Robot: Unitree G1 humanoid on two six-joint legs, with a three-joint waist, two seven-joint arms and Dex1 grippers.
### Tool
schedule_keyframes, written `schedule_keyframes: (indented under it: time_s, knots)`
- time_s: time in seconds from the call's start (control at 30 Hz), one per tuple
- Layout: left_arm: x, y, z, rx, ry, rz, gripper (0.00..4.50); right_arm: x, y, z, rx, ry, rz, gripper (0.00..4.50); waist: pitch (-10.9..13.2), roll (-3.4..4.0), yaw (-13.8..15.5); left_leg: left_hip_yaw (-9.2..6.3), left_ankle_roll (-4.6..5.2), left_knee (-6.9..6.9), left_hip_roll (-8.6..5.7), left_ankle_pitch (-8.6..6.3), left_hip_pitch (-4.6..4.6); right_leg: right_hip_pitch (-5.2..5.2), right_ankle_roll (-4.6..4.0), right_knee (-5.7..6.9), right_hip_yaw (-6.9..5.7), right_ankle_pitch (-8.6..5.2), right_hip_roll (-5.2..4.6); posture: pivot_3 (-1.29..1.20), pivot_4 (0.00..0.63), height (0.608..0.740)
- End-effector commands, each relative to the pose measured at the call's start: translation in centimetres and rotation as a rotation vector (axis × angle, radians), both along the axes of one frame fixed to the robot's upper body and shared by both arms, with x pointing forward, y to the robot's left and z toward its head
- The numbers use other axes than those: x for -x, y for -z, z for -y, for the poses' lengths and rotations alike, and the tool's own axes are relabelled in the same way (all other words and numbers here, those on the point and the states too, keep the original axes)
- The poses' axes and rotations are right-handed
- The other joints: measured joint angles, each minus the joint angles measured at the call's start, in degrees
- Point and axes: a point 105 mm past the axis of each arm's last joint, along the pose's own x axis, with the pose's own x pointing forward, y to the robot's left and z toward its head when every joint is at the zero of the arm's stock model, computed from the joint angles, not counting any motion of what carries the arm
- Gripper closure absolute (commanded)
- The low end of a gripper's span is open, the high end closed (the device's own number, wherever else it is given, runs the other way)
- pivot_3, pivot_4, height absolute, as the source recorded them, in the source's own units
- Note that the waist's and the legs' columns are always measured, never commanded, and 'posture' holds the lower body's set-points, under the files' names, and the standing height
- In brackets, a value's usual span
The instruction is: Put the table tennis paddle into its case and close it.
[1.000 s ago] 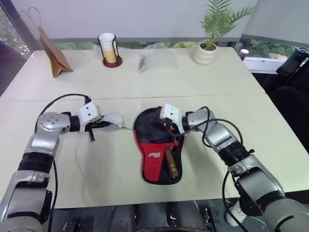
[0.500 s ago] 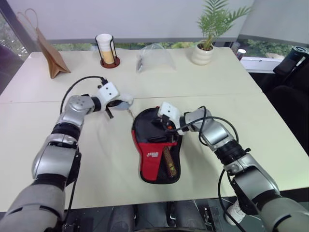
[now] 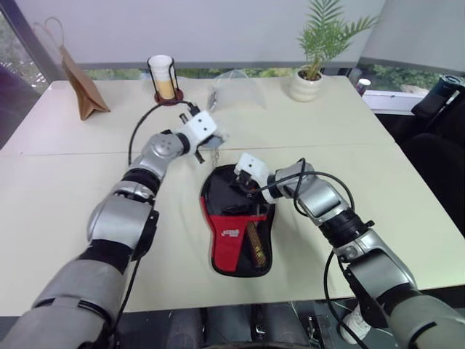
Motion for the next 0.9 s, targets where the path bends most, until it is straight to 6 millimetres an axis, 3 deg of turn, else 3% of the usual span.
schedule_keyframes:
  time_s: [0.03,0.53,0.73,0.9]
  knots:
    - [-0.4,-4.3,2.6,0.058,0.033,0.13,4.49,3.1,7.8,2.3,0.198,0.099,-0.249,0.0,-0.03,0.02,-0.04,0.0,0.0,0.0,0.0,0.0,-0.01,0.0,0.0,0.0,0.0,0.0,0.0,0.0,0.15,0.74]
    - [2.0,-5.6,10.2,0.255,0.239,0.066,4.49,4.8,8.2,1.6,0.189,0.122,-0.258,0.0,-0.18,0.23,-0.03,-0.09,0.04,-0.12,-0.02,-0.03,-0.08,-0.03,0.02,-0.15,-0.07,-0.03,0.0,0.0,0.15,0.74]
    - [3.0,-5.8,11.4,0.335,0.324,0.005,4.49,4.6,8.3,1.7,0.195,0.129,-0.244,0.0,-0.18,0.23,-0.05,-0.1,0.06,-0.13,-0.02,-0.04,-0.08,-0.03,0.01,-0.19,-0.08,-0.03,0.0,0.0,0.15,0.74]
    - [3.0,-5.2,11.1,0.366,0.338,-0.053,4.49,4.0,8.1,2.0,0.198,0.142,-0.227,0.0,-0.18,0.24,-0.07,-0.13,0.06,-0.14,-0.02,-0.04,-0.08,-0.02,0.01,-0.2,-0.1,-0.04,0.0,0.0,0.15,0.74]
